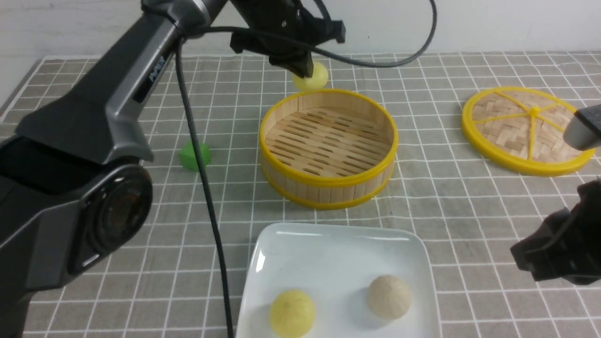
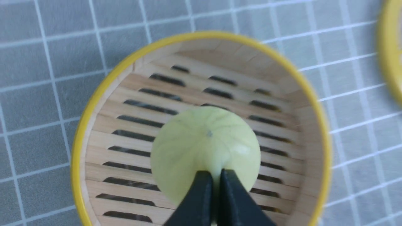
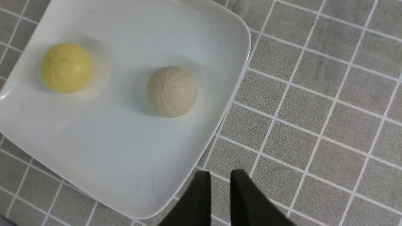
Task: Put the steamed buns into the plate on the grey tablecloth.
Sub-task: 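Carry the bun from the bamboo steamer to the plate with the left gripper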
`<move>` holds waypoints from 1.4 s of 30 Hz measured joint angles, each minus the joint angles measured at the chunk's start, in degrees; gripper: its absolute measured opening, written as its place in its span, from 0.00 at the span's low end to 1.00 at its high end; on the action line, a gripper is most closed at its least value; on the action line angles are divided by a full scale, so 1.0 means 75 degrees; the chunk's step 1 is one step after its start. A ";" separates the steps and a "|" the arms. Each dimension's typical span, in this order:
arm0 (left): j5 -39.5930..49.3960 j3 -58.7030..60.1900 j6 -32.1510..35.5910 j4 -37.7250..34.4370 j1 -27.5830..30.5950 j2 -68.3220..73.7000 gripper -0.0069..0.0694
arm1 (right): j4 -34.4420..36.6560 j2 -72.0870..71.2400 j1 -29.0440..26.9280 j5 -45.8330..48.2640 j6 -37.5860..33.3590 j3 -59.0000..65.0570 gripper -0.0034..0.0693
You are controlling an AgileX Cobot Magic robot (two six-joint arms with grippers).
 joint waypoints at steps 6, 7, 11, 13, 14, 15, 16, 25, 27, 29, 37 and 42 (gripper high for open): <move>0.0002 0.1215 0.0281 -0.0556 0.0000 -0.1609 0.12 | -0.0100 0.0000 0.0000 0.0000 0.0000 0.0000 0.22; 0.0002 0.1632 0.0366 -0.0610 0.0000 -0.1957 0.12 | -0.0127 0.0000 0.0000 0.0000 0.0000 0.0000 0.22; 0.0002 0.3558 0.0553 -0.0686 -0.0029 -0.3339 0.12 | -0.0376 0.0000 0.0000 0.0027 0.0000 -0.0076 0.23; 0.0002 0.4555 0.0571 -0.0597 -0.0126 -0.4004 0.12 | -0.0510 -0.0007 0.0000 0.0063 0.0000 -0.0155 0.23; 0.0009 0.4998 0.0571 -0.0539 -0.0181 -0.4176 0.12 | -0.0544 -0.0014 0.0000 0.0078 0.0000 -0.0196 0.23; 0.0009 0.5429 0.0571 -0.0490 -0.0280 -0.4430 0.12 | -0.0574 -0.0030 0.0000 0.0108 0.0000 -0.0248 0.23; 0.0009 0.6160 0.0571 -0.0381 -0.0537 -0.4702 0.12 | -0.0621 -0.0074 0.0000 0.0115 0.0000 -0.0300 0.23; -0.0929 0.8920 0.0045 0.0430 -0.1908 -0.4707 0.12 | -0.0684 -0.0434 0.0000 0.0432 0.0000 -0.0390 0.24; -0.1386 0.9200 -0.0193 0.0660 -0.1964 -0.4631 0.12 | -0.0691 -0.0473 0.0000 0.0576 0.0000 -0.0390 0.24; -0.1711 0.9373 -0.0411 0.0787 -0.1964 -0.4545 0.12 | -0.0691 -0.0495 0.0000 0.0701 0.0000 -0.0390 0.24; -0.2209 0.9593 -0.0610 0.0857 -0.1970 -0.4062 0.13 | -0.0691 -0.0495 0.0000 0.1112 0.0000 -0.0390 0.26; -0.2302 0.9623 -0.0610 0.0868 -0.1970 -0.3681 0.17 | -0.0691 -0.0689 0.0000 0.1371 0.0000 -0.0390 0.26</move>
